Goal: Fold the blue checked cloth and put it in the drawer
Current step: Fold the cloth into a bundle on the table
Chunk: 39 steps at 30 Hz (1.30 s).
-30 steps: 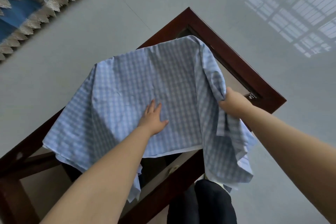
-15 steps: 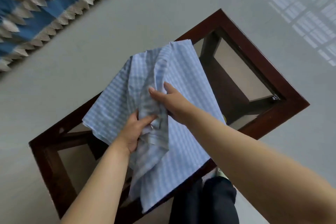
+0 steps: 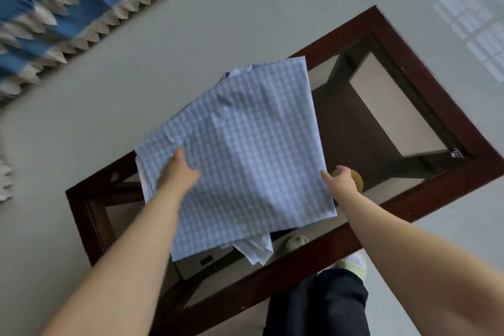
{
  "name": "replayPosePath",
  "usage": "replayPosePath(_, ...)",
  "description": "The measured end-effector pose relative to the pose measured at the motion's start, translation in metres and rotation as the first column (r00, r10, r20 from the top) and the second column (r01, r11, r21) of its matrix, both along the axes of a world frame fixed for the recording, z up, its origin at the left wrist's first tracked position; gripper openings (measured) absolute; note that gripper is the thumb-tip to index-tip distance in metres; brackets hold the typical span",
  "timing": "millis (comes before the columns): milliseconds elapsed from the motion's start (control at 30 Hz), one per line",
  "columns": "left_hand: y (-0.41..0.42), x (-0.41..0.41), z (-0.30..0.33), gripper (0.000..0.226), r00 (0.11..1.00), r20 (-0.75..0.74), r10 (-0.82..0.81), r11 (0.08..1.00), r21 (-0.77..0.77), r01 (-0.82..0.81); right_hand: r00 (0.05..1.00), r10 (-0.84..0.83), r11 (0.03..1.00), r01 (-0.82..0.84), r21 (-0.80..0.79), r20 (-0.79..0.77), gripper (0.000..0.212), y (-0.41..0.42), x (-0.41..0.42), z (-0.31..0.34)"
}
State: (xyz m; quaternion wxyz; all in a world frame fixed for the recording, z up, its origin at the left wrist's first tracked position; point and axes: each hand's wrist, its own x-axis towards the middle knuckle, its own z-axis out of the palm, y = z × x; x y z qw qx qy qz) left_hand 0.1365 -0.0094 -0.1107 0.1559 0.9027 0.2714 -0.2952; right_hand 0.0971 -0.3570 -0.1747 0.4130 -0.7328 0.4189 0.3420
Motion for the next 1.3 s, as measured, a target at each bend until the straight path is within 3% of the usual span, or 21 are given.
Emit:
replayPosePath(100,-0.041,-0.037,-0.031,0.076,0.982,-0.162,-0.098,0.989,-0.124,0.078,0.997,-0.073,0.984,0.077,0.160,-0.032,0.071,0.002,-0.005,-0.004)
replayPosePath(167,-0.065,-0.053,-0.041,0.074,0.972,-0.199,-0.121,0.982,-0.167,0.088,0.990,-0.124,0.939,0.137,0.314,-0.061,0.059,0.003,-0.003,-0.004)
replayPosePath(233,-0.084,-0.059,-0.040,0.069,0.975,-0.164,-0.148,0.985,-0.116,0.130,0.991,-0.074,0.897,0.116,0.427,-0.114,0.043,-0.001,0.001,0.009)
replayPosePath(300,-0.101,-0.058,-0.034,0.061,0.985,-0.025,-0.172,0.985,-0.016,0.172,0.990,0.092,0.870,-0.028,0.493,-0.105,0.034,-0.022,0.009,0.028)
replayPosePath(367,-0.115,-0.054,-0.026,0.053,0.968,0.160,-0.195,0.981,0.035,0.192,0.960,0.273,0.889,-0.229,0.396,-0.056,0.030,-0.059,0.022,0.046)
replayPosePath(433,-0.127,-0.046,-0.021,0.050,0.931,0.285,-0.229,0.973,0.051,0.224,0.948,0.318,0.946,-0.317,0.075,-0.004,0.026,-0.105,0.039,0.064)
replayPosePath(500,-0.141,-0.034,-0.019,0.050,0.900,0.345,-0.267,0.962,0.037,0.271,0.950,0.286,0.897,-0.220,-0.384,0.125,0.031,-0.151,0.059,0.075)
replayPosePath(533,-0.149,-0.027,-0.019,0.051,0.891,0.360,-0.277,0.957,0.026,0.288,0.940,0.256,0.842,-0.101,-0.530,0.226,0.036,-0.170,0.068,0.079)
replayPosePath(567,-0.156,-0.021,-0.020,0.053,0.888,0.365,-0.279,0.955,0.013,0.295,0.924,0.192,0.815,0.039,-0.578,0.332,0.044,-0.185,0.075,0.081)
replayPosePath(633,-0.170,-0.009,-0.025,0.060,0.909,0.322,-0.265,0.959,-0.012,0.283,0.878,0.033,0.806,0.260,-0.533,0.478,0.064,-0.198,0.077,0.078)
replayPosePath(700,-0.179,0.000,-0.034,0.067,0.946,0.220,-0.239,0.966,-0.043,0.254,0.870,-0.081,0.791,0.353,-0.500,0.486,0.070,-0.197,0.058,0.061)
replayPosePath(833,-0.186,0.008,-0.055,0.080,0.989,-0.030,-0.147,0.967,-0.213,0.137,0.927,-0.273,0.848,0.358,-0.390,0.258,0.075,-0.173,-0.025,0.004)
replayPosePath(967,-0.184,0.000,-0.075,0.087,0.980,-0.192,0.054,0.923,-0.365,-0.122,0.812,-0.581,0.796,0.581,-0.171,0.056,0.085,-0.149,-0.099,-0.032)
replayPosePath(1033,-0.182,-0.007,-0.080,0.079,0.978,-0.202,0.055,0.922,-0.365,-0.128,0.749,-0.662,0.749,0.659,-0.071,-0.031,0.089,-0.136,-0.121,-0.039)
replayPosePath(1133,-0.185,-0.022,-0.078,0.049,0.991,-0.115,-0.064,0.950,-0.311,0.026,0.691,-0.722,0.691,0.722,0.027,-0.027,0.078,-0.117,-0.132,-0.040)
replayPosePath(1200,-0.194,-0.029,-0.069,0.023,0.980,-0.026,-0.199,0.945,-0.270,0.185,0.679,-0.732,0.679,0.734,-0.028,0.048,0.068,-0.101,-0.132,-0.036)
replayPosePath(1300,-0.196,-0.022,-0.051,0.013,0.983,0.003,-0.182,0.860,-0.485,0.161,0.731,-0.644,0.690,0.683,-0.241,0.227,0.054,-0.083,-0.128,-0.027)
